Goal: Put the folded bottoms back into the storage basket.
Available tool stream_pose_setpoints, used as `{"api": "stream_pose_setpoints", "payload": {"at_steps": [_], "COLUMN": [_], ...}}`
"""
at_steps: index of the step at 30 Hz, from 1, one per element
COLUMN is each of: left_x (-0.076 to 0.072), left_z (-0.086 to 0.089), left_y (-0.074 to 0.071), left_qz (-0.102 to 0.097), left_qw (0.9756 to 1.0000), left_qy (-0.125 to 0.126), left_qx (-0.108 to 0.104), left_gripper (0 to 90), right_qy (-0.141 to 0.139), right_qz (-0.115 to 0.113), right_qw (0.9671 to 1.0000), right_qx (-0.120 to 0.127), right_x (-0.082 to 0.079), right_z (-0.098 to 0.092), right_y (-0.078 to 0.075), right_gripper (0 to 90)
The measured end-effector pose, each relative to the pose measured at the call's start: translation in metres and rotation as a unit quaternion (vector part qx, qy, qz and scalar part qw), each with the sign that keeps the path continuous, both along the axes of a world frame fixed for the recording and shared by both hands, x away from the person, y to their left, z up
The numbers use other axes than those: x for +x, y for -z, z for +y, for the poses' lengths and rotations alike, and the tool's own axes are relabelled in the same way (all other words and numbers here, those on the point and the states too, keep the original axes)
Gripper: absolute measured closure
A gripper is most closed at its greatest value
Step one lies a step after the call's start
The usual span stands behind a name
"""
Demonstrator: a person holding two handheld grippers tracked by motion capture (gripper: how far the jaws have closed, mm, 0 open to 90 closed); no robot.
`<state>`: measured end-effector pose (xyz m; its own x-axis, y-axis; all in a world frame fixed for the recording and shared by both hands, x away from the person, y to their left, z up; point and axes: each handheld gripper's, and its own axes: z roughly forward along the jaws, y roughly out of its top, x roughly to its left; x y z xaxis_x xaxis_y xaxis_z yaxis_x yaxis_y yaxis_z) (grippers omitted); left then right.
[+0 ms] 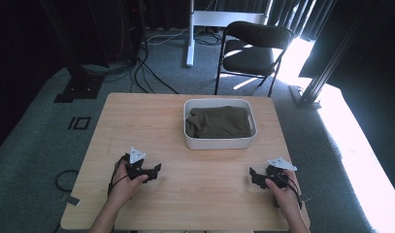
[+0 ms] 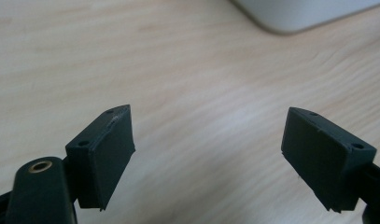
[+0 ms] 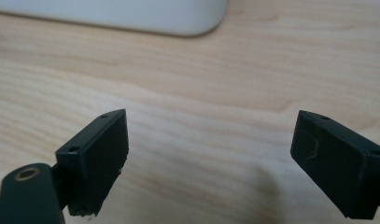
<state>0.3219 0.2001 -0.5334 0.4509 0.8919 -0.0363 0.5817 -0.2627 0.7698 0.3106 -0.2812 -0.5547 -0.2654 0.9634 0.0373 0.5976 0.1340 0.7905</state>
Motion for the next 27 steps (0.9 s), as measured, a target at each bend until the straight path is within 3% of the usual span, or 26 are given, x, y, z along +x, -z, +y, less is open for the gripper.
{"api": "stream_pose_setpoints", "payload": {"at_steps": [11,17,21,27], "left_x": [-0.014,-0.021,-0.025,-0.027], "left_z": [0.039,0.06,0.072,0.079], "left_y": [0.01,0.016,0.021,0.021], "left_qz": [0.002,0.007,0.015,0.025], "left_qw": [0.9981,0.9948,0.9907,0.9885], "left_qy": [-0.058,-0.095,-0.124,-0.142], "left_qx": [0.022,0.038,0.055,0.043], "left_gripper": [18.5,18.5,18.6,17.0], "right_qy": [0.025,0.046,0.056,0.047], "right_qz": [0.013,0.016,0.024,0.037], "right_qw": [0.9995,0.9986,0.9979,0.9979], "right_qx": [-0.011,-0.019,-0.022,-0.025], "right_x": [-0.013,-0.02,-0.021,-0.019], "right_z": [-0.013,-0.024,-0.032,-0.036], "right_y": [0.008,0.01,0.01,0.011], "right_gripper": [11.2,11.2,11.2,11.1]}}
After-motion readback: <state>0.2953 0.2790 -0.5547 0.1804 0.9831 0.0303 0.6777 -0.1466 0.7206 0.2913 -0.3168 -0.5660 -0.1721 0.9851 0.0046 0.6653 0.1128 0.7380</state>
